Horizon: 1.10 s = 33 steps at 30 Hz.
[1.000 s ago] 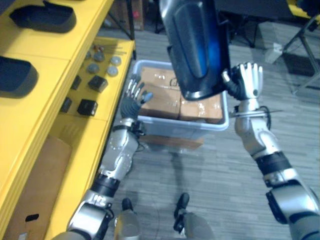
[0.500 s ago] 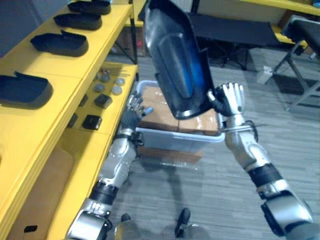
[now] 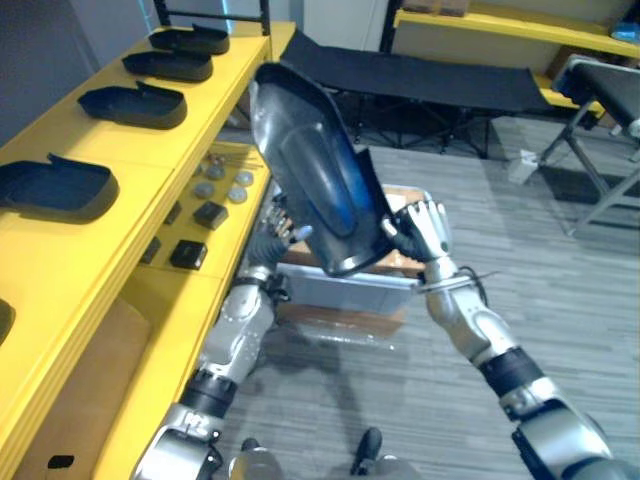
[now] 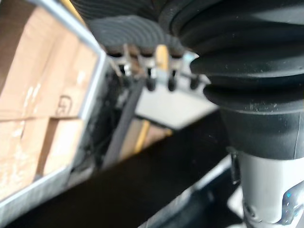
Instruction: Walk over and take plastic housings, then place them on the shelf
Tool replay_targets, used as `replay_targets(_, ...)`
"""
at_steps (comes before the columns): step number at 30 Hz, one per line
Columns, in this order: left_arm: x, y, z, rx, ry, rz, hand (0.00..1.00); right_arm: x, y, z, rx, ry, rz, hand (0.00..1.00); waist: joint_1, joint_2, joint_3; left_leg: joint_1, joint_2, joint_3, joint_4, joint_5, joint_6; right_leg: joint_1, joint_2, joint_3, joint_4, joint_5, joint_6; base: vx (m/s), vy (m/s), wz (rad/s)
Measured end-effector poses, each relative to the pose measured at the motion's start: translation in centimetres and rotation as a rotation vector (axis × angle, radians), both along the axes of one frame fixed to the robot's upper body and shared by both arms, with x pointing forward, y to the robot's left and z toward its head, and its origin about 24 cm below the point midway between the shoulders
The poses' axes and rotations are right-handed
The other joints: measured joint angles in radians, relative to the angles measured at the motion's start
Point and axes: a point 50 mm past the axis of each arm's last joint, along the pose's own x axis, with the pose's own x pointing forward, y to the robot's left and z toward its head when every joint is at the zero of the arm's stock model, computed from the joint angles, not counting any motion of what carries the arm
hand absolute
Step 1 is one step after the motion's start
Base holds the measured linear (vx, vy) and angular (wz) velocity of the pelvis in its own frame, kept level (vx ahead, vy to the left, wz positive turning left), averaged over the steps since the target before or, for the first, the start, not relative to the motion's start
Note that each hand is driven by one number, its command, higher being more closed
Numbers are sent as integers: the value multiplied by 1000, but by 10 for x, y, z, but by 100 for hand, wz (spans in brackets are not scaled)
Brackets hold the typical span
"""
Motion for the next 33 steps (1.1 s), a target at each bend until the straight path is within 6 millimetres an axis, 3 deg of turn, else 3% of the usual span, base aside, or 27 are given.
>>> replay_targets(8, -5, 0, -11, -7, 44, -4, 0, -8, 12, -26, -26, 95, 41, 100, 7, 0, -28, -1, -10, -18, -3, -1, 2, 13, -2, -15, 4, 2, 2, 42, 44, 7)
replay_targets(9, -5, 0, -11, -7, 44, -4, 100, -10, 12, -29, -26, 105, 41, 100, 8, 0, -28, 0, -11, -23, -1, -1, 3, 17, -3, -17, 4, 1, 3, 1, 42, 12)
replay_targets(22, -11, 7, -22, 24, 78, 68, 100, -23, 19, -49, -17, 159, 106, 100, 16, 2, -29, 2, -7, -24, -10, 0, 0, 14, -4, -19, -5, -11, 5, -3, 35, 0)
replay_targets(33, -21, 21, -32, -13, 96, 102, 100, -36, 32, -37, 63, 79, 168, 100, 11, 6, -32, 20, -12, -1, -16, -5, 3, 16, -3, -6, 3, -6, 9, 26, 36, -4)
